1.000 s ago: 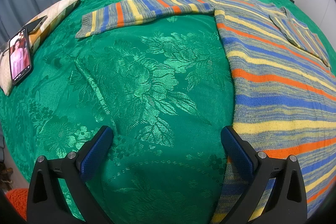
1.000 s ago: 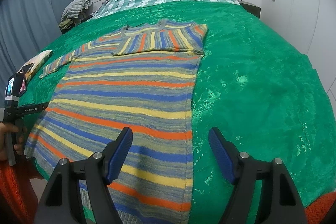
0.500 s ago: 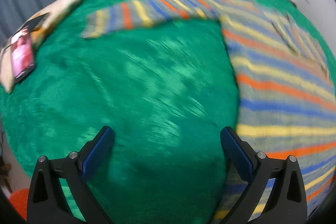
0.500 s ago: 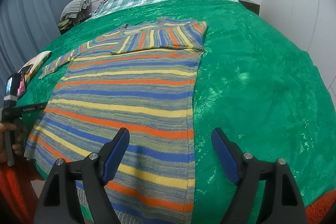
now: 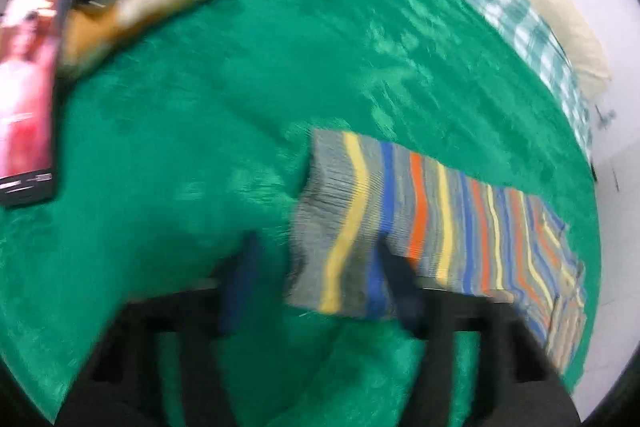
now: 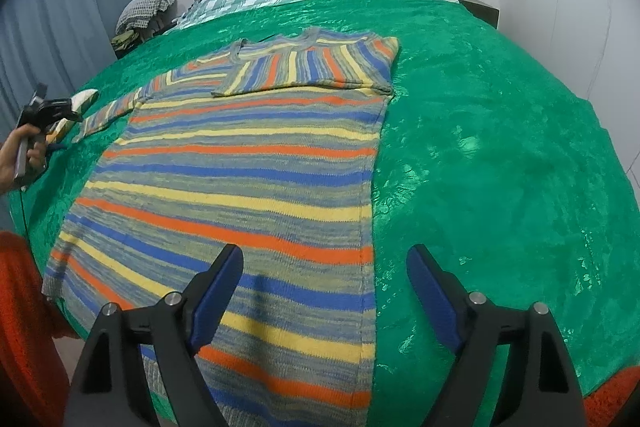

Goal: Fold small clothes
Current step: 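Grasp the striped sweater's side edge with the left gripper and fold it inward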

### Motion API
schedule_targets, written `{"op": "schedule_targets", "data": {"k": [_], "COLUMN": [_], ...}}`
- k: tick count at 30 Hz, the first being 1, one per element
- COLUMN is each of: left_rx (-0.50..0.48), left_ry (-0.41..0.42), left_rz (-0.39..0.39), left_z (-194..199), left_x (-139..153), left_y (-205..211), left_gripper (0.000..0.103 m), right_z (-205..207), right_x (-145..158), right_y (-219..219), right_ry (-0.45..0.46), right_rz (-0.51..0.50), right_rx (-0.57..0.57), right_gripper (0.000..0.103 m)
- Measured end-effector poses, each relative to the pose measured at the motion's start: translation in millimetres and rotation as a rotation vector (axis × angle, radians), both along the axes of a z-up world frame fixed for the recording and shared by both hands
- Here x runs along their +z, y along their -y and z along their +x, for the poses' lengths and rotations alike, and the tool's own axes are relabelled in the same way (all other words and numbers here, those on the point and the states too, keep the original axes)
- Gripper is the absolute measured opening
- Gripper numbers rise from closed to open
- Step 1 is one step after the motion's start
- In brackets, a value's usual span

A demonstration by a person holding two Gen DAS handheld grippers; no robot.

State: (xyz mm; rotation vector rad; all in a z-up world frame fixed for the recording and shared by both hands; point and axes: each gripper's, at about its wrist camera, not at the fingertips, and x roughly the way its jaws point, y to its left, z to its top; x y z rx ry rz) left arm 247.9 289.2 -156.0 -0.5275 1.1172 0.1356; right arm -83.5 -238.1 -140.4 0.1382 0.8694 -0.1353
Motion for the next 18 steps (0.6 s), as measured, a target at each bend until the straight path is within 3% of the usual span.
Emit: {"op": "schedule_targets", "data": {"k": [1,3,5,8,13,15,18], "left_rx": [-0.010,-0.022,-0.060,-0.169,-0.438,-0.532,-0.651], "left_ry": [-0.007,-0.005,0.034,0.146,0.307,0.349,0.376], "left_rz": [0.005,0.082,0.098,0.139,0.161,0.143,0.136], "left_z": [0.6,6.4,7.6,12.2,12.5,7.8,2.3], "left_x": [-1.5,7.7,28.6,83.2,159.4,173.2,172.0], "left_y": [1.2,12.2,27.4,68.1,180.9,226.4,295.3], "left_gripper": [0.003,0.001,0.001,0.001,0.001,0.001,0.002], "right_z": [-0.1,-0.2,-1.3,-3.2,-3.4,-4.2,-6.9], "right_x": [0.0,0.5,2.0,4.7,7.3,9.5,12.4], "right_y": [-0.2,-1.2,-1.1,-0.2,1.4,1.6,3.0], "right_ry": [0.000,0.003,0.011,0.023,0.036,0.043,0.051], "right_rz": [0.000,0.002,0.010,0.028,0.053,0.055,0.056], "right_rx": [0.002,0.008,0.012,0.017,0.020,0.017,0.012], "right_gripper": [0.083,0.083,0.083,0.083,0.083,0.083,0.083]}}
